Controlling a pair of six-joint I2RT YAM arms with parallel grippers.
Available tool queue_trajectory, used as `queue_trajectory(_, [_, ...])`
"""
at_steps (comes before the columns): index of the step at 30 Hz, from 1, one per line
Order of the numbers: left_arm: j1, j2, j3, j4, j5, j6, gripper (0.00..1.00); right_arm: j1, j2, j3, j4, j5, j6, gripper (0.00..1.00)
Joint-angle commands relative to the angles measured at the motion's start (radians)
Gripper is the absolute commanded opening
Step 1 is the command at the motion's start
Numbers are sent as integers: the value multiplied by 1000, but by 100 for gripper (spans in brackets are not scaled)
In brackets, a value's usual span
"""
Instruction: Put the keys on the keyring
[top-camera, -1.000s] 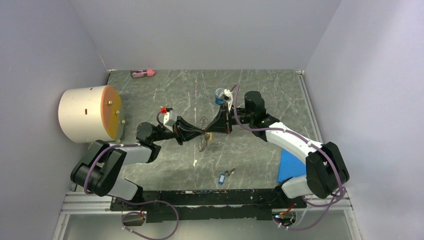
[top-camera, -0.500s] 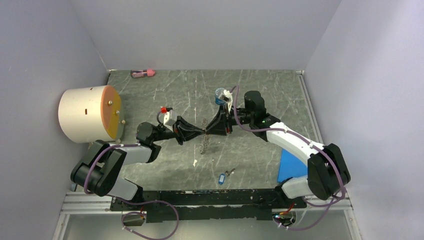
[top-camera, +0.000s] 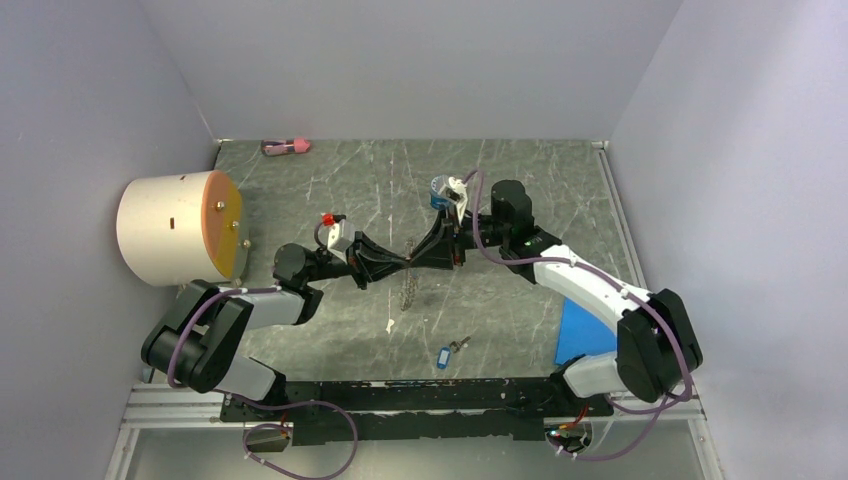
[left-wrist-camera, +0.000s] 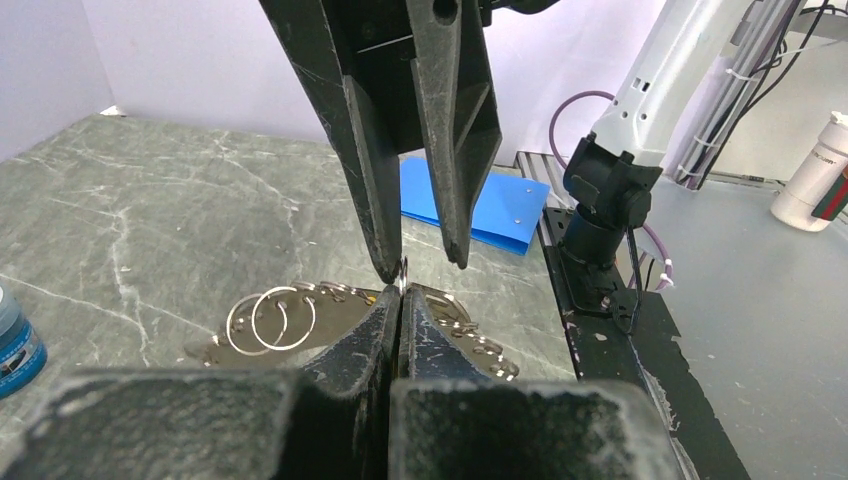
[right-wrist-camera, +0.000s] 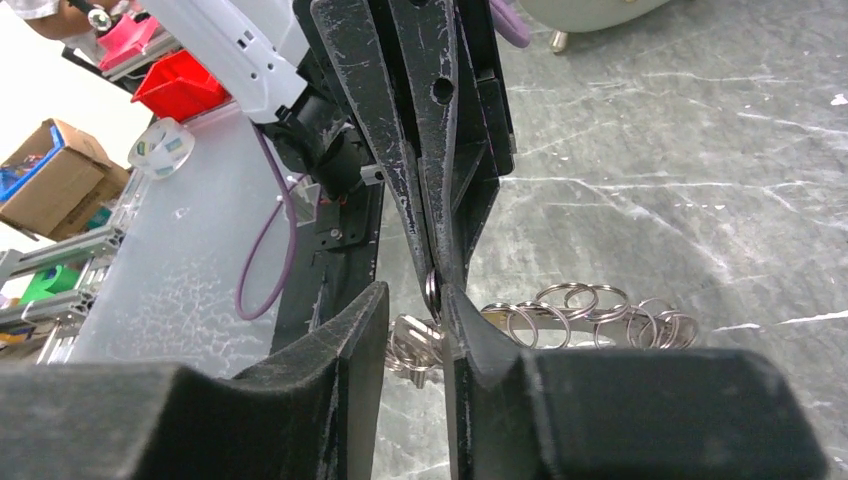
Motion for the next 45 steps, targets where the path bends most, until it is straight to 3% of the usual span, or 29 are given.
queue_trajectory(1, [-4, -11, 33, 87, -7, 8, 3, 4, 18, 31, 72, -62, 20, 27])
queue_trajectory(9, [-3, -14, 35, 89, -8, 6, 3, 9, 49, 39, 47, -87, 7, 9])
queue_trajectory(12, [-3, -16, 33, 87, -9, 4, 2, 9, 43, 42, 11, -67, -22, 8])
queue_trajectory(14, [-4, -16, 34, 87, -10, 3, 3, 8, 36, 40, -12, -48, -42, 17])
queue_trajectory(16, [-3, -19, 33, 87, -8, 3, 2, 9, 23, 33, -16, -23, -53, 35])
queue_trajectory(18, [-4, -21, 31, 88, -8, 4, 3, 9, 9, 23, -6, -8, -55, 40])
queue_trajectory(24, [-3, -23, 30, 87, -10, 3, 2, 9, 18, 24, 1, -19, -48, 35])
queue_trajectory(30, [-3, -29, 31, 87, -8, 2, 2, 9, 17, 13, 10, -2, -44, 36])
queue_trajectory(32, [-3, -30, 32, 88, -9, 1, 3, 9, 17, 15, 7, -6, -44, 26])
queue_trajectory(35, [-3, -31, 30, 87, -11, 1, 3, 10, 27, 29, -11, -18, -51, 0])
queue_trajectory(42, [-2, -34, 23, 86, -19, 9, 3, 10, 16, 52, -108, 0, -117, 0])
queue_trajectory(45, [0, -44, 12, 72, -24, 21, 16, 11, 11, 82, -196, 20, -160, 0])
